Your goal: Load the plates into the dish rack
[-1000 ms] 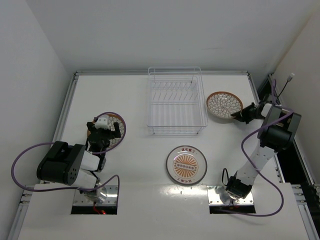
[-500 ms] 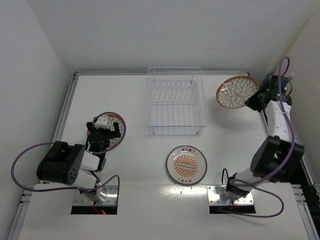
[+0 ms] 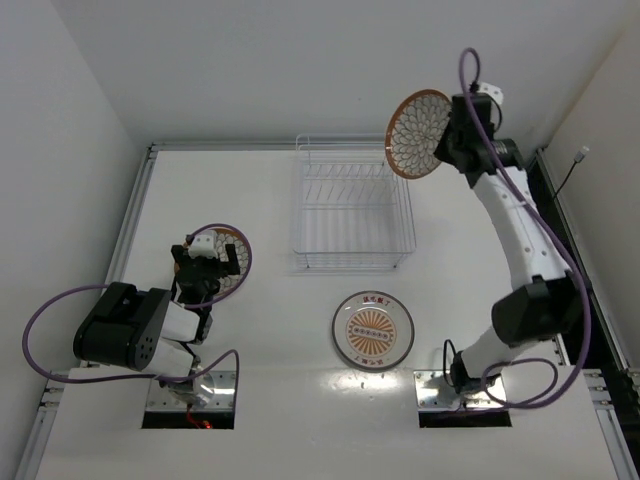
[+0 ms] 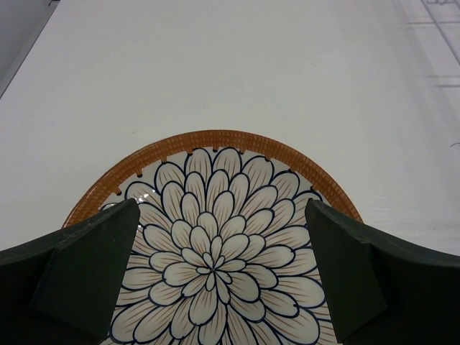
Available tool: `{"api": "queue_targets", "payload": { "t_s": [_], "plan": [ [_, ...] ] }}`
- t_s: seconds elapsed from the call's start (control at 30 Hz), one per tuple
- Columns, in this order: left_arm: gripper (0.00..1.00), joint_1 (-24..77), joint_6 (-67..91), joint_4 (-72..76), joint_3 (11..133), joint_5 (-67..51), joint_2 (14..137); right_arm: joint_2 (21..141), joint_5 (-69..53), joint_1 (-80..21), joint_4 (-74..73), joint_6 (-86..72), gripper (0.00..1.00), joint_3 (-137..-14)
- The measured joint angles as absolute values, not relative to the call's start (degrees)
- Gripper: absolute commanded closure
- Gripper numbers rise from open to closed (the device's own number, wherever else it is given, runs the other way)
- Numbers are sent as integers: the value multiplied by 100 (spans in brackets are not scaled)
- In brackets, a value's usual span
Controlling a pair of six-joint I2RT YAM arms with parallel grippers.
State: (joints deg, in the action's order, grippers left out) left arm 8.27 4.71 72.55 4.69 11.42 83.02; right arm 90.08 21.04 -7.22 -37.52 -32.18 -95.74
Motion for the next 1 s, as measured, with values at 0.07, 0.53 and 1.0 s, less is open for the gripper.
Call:
{"api": "queue_targets", "payload": {
  "t_s": [0.07,0.53,1.0],
  "plan": [
    [0,827,471,7255,471,1144,8302,9625,2438,-1022,-4001,-3013,100,-10173],
    [0,827,471,7258,471,1146,8302,12038,3597,-1485,-4405,-2351,100,-11950],
    [0,829,471,7255,471,1146,8302,12470,4351,-1927,-4187,-2012,100,-12328]
  ]
}}
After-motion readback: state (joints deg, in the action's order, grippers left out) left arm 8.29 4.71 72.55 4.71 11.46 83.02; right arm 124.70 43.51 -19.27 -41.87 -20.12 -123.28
